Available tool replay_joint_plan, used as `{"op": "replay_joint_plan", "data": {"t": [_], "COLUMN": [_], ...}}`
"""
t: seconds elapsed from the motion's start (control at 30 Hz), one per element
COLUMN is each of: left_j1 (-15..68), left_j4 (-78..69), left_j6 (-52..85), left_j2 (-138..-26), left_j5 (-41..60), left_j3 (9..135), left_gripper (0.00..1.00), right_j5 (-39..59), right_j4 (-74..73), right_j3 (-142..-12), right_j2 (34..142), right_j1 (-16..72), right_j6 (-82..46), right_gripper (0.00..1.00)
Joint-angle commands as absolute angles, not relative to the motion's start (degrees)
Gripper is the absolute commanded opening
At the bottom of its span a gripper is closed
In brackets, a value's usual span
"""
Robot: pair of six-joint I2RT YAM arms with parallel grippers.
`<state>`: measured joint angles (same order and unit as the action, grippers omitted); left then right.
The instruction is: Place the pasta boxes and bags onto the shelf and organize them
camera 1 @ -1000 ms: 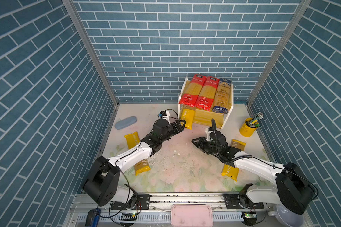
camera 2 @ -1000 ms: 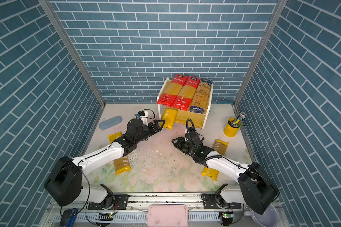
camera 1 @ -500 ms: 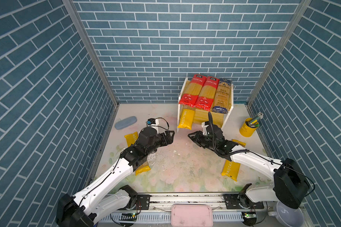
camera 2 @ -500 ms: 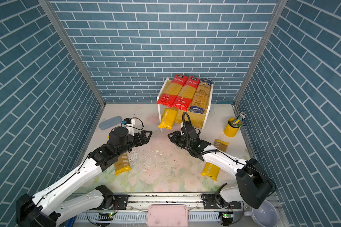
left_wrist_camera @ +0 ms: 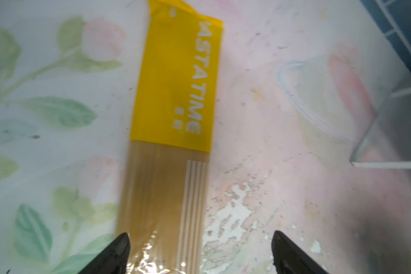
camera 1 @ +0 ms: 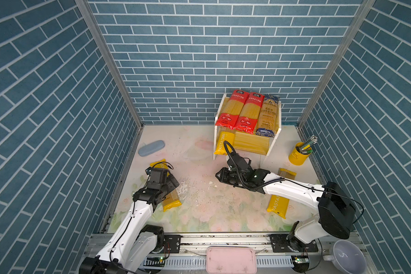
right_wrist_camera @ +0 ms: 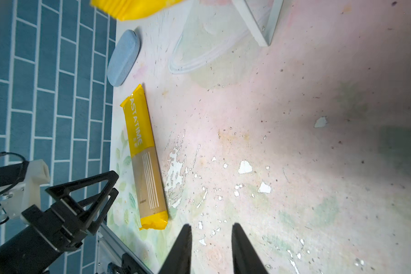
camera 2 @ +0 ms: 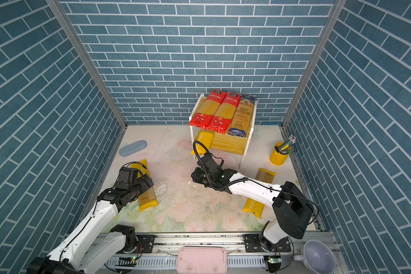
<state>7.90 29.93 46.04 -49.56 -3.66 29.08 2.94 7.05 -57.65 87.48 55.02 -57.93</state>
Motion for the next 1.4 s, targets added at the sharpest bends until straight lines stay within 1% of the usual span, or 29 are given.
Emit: {"op": "replay_joint_plan", "data": {"t": [0.0, 0.17, 0.33, 0.4, 0.47, 0.67, 0.8, 0.9, 1.0, 1.07, 1.23, 1.37], "left_j1": [4.0, 2.0, 2.3, 3.6, 7.0, 21.9, 26.9, 29.0, 28.6, 26.6, 15.2, 5.4], "left_j4": [31.6, 28.6, 19.0, 16.4, 15.0, 12.8, 11.7, 14.3, 20.5, 24.6, 30.8, 28.6], "left_j6": [49.8, 49.6, 49.6, 49.7, 50.2, 55.8, 59.9, 60.6, 58.8, 56.5, 49.5, 48.0], "left_j2": [-48.3, -50.3, -57.4, -59.9, -61.9, -66.8, -65.9, -63.8, -58.8, -55.1, -48.4, -46.5], "left_j5": [-3.7, -2.9, 2.1, 3.3, 2.8, -2.2, -2.9, -3.2, -5.9, -7.1, -4.8, 3.0], "left_j3": [26.3, 23.8, 21.7, 21.8, 22.5, 23.3, 20.7, 20.6, 21.8, 23.0, 24.8, 22.2], "left_gripper": [0.94, 0.93, 0.90, 0.88, 0.87, 0.87, 0.87, 0.87, 0.88, 0.89, 0.90, 0.89], "right_j5": [1.6, 3.5, 4.4, 4.5, 4.7, 4.7, 4.7, 4.0, 2.3, 1.1, -0.3, 0.6], "right_j4": [12.0, 12.1, 12.2, 12.4, 12.6, 13.4, 15.3, 18.8, 22.5, 24.9, 29.9, 32.9], "right_j3": [-60.1, -61.0, -61.6, -61.8, -62.0, -63.1, -64.9, -68.6, -73.3, -76.4, -85.5, -92.9], "right_j2": [89.1, 91.2, 92.3, 92.5, 92.8, 94.0, 95.2, 97.7, 101.0, 103.6, 111.1, 116.9], "right_j1": [55.8, 56.3, 56.5, 56.5, 56.6, 56.9, 57.4, 58.7, 60.7, 62.3, 65.6, 66.4], "right_j6": [-54.5, -54.1, -54.0, -54.0, -53.9, -53.7, -52.1, -48.8, -44.4, -41.7, -35.9, -33.2], "right_gripper": [0.30, 0.30, 0.30, 0.30, 0.29, 0.29, 0.29, 0.29, 0.29, 0.29, 0.30, 0.36]}}
